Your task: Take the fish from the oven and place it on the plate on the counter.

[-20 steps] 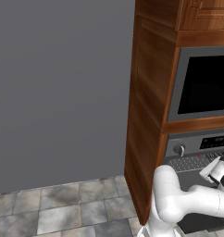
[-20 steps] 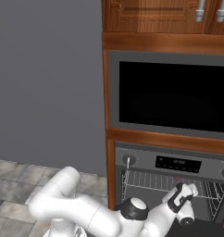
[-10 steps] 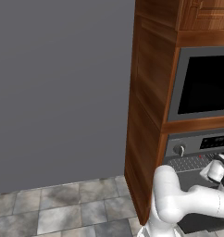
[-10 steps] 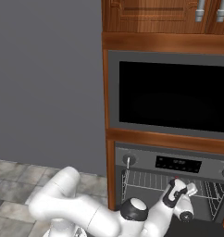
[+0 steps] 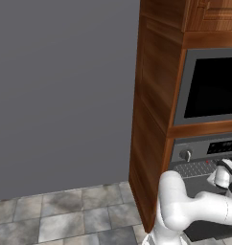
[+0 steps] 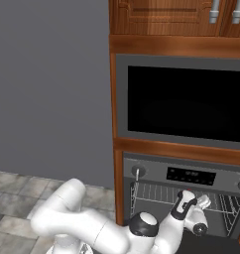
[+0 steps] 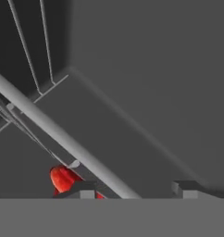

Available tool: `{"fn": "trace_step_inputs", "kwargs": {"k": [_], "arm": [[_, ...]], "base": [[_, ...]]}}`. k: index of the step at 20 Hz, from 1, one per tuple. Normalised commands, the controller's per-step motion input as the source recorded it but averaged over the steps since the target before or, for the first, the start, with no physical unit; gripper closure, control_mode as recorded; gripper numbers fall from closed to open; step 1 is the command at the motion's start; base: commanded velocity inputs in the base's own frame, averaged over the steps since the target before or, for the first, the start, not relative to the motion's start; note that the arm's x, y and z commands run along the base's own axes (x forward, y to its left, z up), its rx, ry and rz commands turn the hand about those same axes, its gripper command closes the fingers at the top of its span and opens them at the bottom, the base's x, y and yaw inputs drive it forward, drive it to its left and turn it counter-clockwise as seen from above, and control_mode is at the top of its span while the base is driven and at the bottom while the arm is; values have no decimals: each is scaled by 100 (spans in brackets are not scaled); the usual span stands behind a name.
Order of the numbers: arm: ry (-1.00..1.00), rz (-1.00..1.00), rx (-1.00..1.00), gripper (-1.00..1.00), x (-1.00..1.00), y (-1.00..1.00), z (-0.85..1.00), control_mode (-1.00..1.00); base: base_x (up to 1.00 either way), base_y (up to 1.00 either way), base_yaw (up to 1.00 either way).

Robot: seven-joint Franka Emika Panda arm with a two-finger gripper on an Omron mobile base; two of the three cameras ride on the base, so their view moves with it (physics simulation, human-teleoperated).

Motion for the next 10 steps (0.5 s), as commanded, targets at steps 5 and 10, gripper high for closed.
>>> {"fn": "trace_step_inputs", "kwargs": {"k": [5,10], "arm": [[0,0,3,100,-34,0,-55,-100],[4,0,6,100,-48,0,-58,-100]], "base": [[0,0,0],[0,0,0]]}}
